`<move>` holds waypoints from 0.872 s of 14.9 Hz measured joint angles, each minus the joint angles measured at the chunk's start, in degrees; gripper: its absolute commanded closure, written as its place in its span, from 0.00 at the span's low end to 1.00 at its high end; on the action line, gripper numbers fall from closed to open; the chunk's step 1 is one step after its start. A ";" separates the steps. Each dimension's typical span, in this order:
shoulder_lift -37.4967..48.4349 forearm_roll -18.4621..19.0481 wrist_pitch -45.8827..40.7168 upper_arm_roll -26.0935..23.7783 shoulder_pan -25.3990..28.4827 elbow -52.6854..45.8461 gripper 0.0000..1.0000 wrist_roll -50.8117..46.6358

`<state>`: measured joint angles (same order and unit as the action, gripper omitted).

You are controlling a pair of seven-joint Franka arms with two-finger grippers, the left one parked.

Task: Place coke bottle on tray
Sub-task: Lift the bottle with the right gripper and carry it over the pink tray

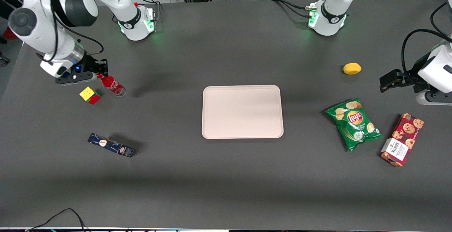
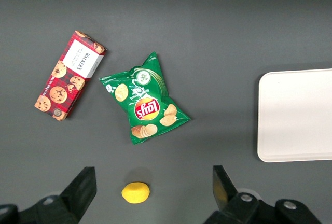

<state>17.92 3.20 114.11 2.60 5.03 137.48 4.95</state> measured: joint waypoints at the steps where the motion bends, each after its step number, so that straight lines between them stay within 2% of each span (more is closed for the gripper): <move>1: -0.42 0.00 -1.88 -0.08 0.08 -2.75 1.00 0.00; 6: -6.56 -3.75 -11.48 -2.53 0.51 -19.88 1.00 -0.85; 13: -17.45 -8.39 -15.16 -15.11 0.92 -36.58 1.00 -18.81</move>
<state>0.47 -5.18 98.95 -12.51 5.95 100.90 -13.86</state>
